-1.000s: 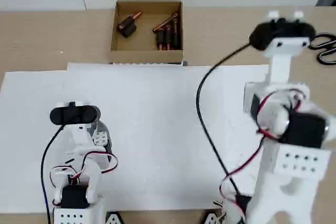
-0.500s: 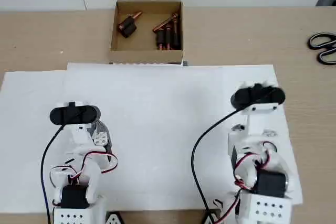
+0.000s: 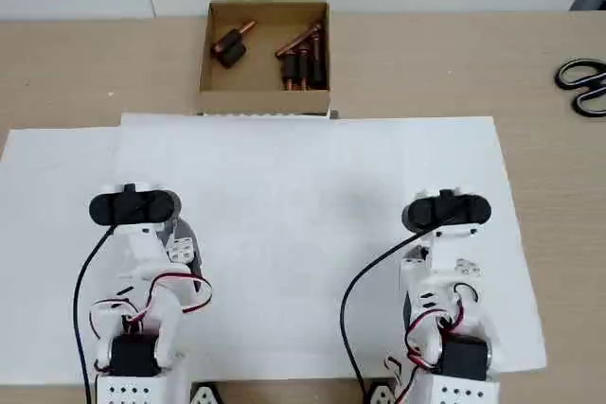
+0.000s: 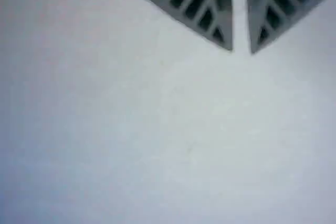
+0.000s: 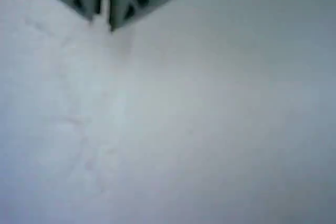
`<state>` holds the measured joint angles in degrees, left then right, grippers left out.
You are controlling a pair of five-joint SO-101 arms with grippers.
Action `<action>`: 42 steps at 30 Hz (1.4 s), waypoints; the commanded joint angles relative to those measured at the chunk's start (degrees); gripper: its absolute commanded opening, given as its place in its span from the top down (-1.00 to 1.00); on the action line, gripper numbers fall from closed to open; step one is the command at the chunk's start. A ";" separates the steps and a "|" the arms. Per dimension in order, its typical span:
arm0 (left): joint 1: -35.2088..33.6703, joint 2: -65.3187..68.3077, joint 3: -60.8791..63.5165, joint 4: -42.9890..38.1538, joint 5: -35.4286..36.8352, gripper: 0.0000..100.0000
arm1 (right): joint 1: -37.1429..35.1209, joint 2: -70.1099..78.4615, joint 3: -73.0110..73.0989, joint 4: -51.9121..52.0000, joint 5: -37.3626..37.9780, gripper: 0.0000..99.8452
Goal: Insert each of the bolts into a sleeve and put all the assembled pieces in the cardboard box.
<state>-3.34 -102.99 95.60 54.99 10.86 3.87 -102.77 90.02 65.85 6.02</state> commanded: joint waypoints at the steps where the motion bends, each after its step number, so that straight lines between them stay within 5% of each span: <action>1: -0.35 -0.62 -0.31 -1.23 -0.18 0.99 | -0.13 -1.10 0.09 0.57 0.18 0.99; 42: -0.35 -0.62 -0.31 -1.23 -0.18 0.99 | -0.22 -1.19 2.46 0.13 0.26 0.99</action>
<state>-3.34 -102.99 95.60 54.99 10.86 3.96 -103.12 92.92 65.85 6.02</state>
